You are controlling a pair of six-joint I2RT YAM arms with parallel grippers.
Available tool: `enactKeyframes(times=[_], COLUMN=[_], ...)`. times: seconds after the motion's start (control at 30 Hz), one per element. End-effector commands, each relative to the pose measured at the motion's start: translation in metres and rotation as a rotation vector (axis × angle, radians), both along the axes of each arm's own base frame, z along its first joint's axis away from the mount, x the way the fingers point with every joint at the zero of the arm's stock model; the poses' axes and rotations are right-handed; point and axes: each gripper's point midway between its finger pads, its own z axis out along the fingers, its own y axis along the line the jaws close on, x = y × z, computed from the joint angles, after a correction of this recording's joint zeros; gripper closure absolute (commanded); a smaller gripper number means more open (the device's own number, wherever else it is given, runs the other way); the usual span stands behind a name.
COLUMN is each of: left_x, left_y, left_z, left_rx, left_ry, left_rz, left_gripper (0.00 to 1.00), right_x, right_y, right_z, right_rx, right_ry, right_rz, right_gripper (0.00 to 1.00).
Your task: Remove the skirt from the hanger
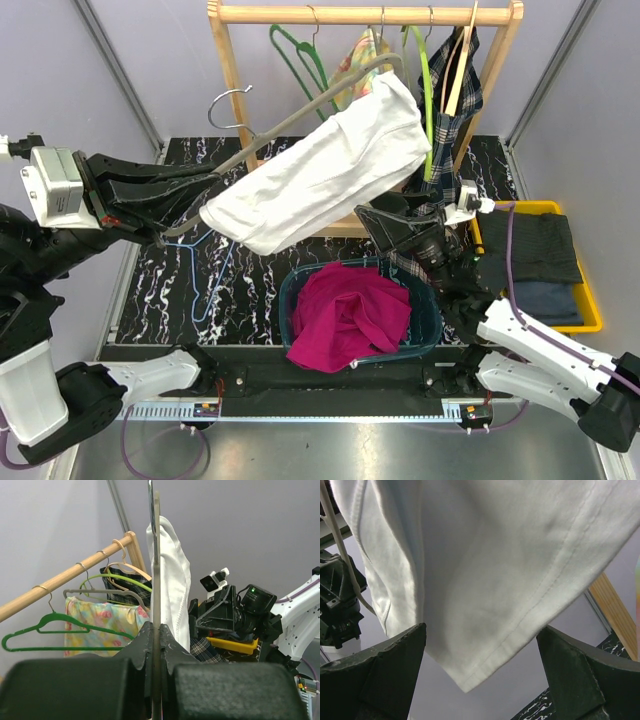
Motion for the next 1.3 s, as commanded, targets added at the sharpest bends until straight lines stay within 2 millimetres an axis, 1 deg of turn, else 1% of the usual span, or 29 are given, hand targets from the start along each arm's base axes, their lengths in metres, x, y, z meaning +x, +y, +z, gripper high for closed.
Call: enactKeyframes(times=[0.0, 0.27, 0.33, 0.4, 0.43, 0.53, 0.63, 0.73, 0.8, 0.83, 0.87, 0.9, 0.93, 1.0, 1.03, 1.07, 1.1, 1.13, 1.17, 1.2, 1.23, 1.27], left_x=[-0.020, -0.032, -0.034, -0.034, -0.034, -0.036, -0.036, -0.035, -0.033, -0.029, -0.023, -0.022, -0.016, -0.012, -0.007, -0.002, 0.002, 0.008, 0.009, 0.013, 0.020, 0.022], left_y=[0.010, 0.016, 0.016, 0.014, 0.014, 0.012, 0.013, 0.012, 0.013, 0.012, 0.014, 0.016, 0.016, 0.019, 0.018, 0.021, 0.022, 0.028, 0.033, 0.037, 0.046, 0.052], left_z=[0.043, 0.047, 0.048, 0.046, 0.045, 0.044, 0.045, 0.044, 0.042, 0.039, 0.038, 0.037, 0.032, 0.029, 0.025, 0.024, 0.022, 0.022, 0.024, 0.024, 0.028, 0.031], left_rx=[-0.112, -0.128, -0.139, -0.138, -0.136, -0.130, -0.132, -0.133, -0.131, -0.127, -0.131, -0.133, -0.128, -0.126, -0.120, -0.124, -0.125, -0.130, -0.137, -0.142, -0.158, -0.172], left_ry=[-0.122, -0.120, -0.103, -0.080, -0.077, -0.068, -0.071, -0.062, -0.067, -0.061, -0.068, -0.070, -0.061, -0.062, -0.055, -0.053, -0.051, -0.060, -0.076, -0.082, -0.092, -0.100], left_rz=[-0.029, -0.042, -0.050, -0.062, -0.065, -0.082, -0.077, -0.078, -0.068, -0.057, -0.025, -0.010, 0.009, 0.039, 0.049, 0.080, 0.102, 0.153, 0.179, 0.212, 0.277, 0.314], left_gripper=[1.00, 1.00, 1.00, 1.00, 1.00, 1.00, 1.00, 1.00, 1.00, 1.00, 1.00, 1.00, 1.00, 1.00, 1.00, 1.00, 1.00, 1.00, 1.00, 1.00, 1.00, 1.00], right_x=[-0.007, -0.001, -0.001, 0.003, 0.005, 0.003, 0.005, 0.000, -0.005, -0.007, -0.008, -0.009, -0.010, -0.011, -0.017, -0.018, -0.015, -0.026, -0.028, -0.031, -0.029, -0.029], right_y=[-0.011, -0.015, -0.017, -0.010, -0.008, -0.003, -0.004, -0.001, -0.002, -0.003, -0.005, -0.007, -0.012, -0.020, -0.028, -0.033, -0.033, -0.048, -0.054, -0.067, -0.077, -0.086], right_z=[0.027, 0.021, 0.029, 0.031, 0.038, 0.051, 0.058, 0.061, 0.062, 0.063, 0.064, 0.064, 0.061, 0.060, 0.063, 0.065, 0.061, 0.072, 0.074, 0.076, 0.076, 0.075], right_rx=[0.059, 0.052, 0.069, 0.070, 0.083, 0.115, 0.146, 0.153, 0.154, 0.159, 0.161, 0.175, 0.175, 0.170, 0.157, 0.134, 0.087, 0.094, 0.057, 0.038, 0.028, -0.002], right_ry=[-0.077, -0.069, -0.092, -0.099, -0.115, -0.155, -0.165, -0.189, -0.212, -0.216, -0.216, -0.197, -0.173, -0.156, -0.159, -0.176, -0.152, -0.175, -0.197, -0.179, -0.161, -0.167], right_rz=[-0.022, -0.066, -0.079, -0.068, -0.065, -0.036, -0.030, 0.007, 0.041, 0.055, 0.061, 0.069, 0.062, 0.028, 0.009, -0.031, -0.054, -0.082, -0.131, -0.179, -0.232, -0.286], right_gripper=[0.00, 0.00, 0.00, 0.00, 0.00, 0.00, 0.00, 0.01, 0.21, 0.33, 0.67, 0.89, 1.00, 1.00, 1.00, 1.00, 1.00, 1.00, 1.00, 1.00, 1.00, 1.00])
